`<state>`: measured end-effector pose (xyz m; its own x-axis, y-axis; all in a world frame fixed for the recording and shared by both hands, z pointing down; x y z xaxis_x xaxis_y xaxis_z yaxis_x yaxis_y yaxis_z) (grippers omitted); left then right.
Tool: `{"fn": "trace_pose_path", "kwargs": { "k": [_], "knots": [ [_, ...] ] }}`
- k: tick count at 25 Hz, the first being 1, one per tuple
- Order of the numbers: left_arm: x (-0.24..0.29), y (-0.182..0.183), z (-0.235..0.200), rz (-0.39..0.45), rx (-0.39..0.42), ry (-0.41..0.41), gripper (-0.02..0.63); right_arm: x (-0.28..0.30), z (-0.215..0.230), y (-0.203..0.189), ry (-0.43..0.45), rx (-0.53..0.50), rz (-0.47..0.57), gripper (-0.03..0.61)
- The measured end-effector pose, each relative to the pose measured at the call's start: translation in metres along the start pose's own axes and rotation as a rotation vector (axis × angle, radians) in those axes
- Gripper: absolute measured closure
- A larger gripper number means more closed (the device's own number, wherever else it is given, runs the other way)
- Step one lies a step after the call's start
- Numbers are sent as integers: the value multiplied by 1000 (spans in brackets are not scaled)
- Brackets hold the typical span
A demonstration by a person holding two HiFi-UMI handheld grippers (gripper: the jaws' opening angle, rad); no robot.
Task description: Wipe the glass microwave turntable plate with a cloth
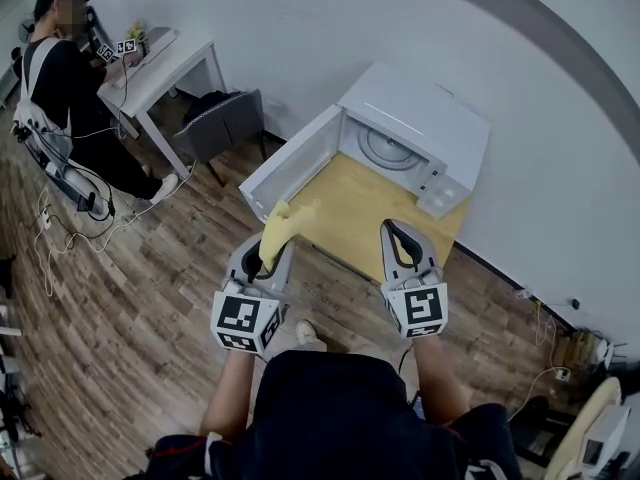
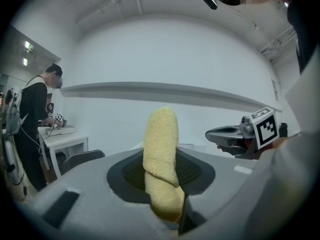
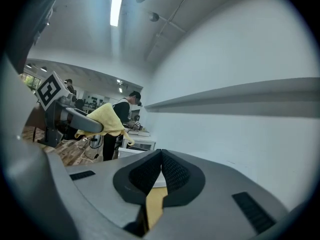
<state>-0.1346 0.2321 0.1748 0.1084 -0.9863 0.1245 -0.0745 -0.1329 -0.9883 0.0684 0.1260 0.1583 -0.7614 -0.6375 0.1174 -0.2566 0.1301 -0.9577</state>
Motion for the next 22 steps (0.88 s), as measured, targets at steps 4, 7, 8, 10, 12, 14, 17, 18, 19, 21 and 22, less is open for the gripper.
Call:
{"fn": "trace_pose_path", "kwargs": {
  "k": [4,7,8,10,12,14,17,18,19,21,22],
  "knots": [
    [13,-7,-9,-14,-16,-38,491,12,-4,-6,-12,5,-19,566],
    [22,-12,-11,-22,-22,-62,491,19,-3,-11,-16,8,-31,566],
    [26,-14,-11,-26,-22,-68,491,21,-2,-13,-18,9,-37,566],
    [34,-17,-12,-34,-30,-77,491,24,2,-19,-14,5,-55,566],
    [43,-19,-12,-36,-52,-89,491,29,7,-24,-10,4,-66,566],
    [52,-20,-12,-34,-82,-100,491,36,14,-28,-15,16,-61,566],
    [66,-20,-13,-36,-95,-100,491,47,26,-34,-25,27,-52,566],
    [71,-19,-13,-37,-92,-100,491,51,30,-35,-22,26,-52,566],
    [77,-18,-14,-36,-90,-101,491,55,33,-36,-15,26,-52,566],
    [90,-12,-14,-28,-87,-101,491,64,41,-35,-4,34,-47,566],
    [97,-9,-14,-22,-85,-100,491,68,46,-35,-2,38,-43,566]
  ]
}}
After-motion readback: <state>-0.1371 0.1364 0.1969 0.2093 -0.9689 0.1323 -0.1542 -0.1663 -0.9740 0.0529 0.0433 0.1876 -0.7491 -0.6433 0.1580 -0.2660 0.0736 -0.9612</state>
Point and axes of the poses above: the fingertips, and each gripper's own axes: x forward along the fingers, z to its right, y out of its top, the point moved 6 cm from there along -x, backward along the fingers, and after that the axes turned 1 degree about z, right-handed, at the moved point
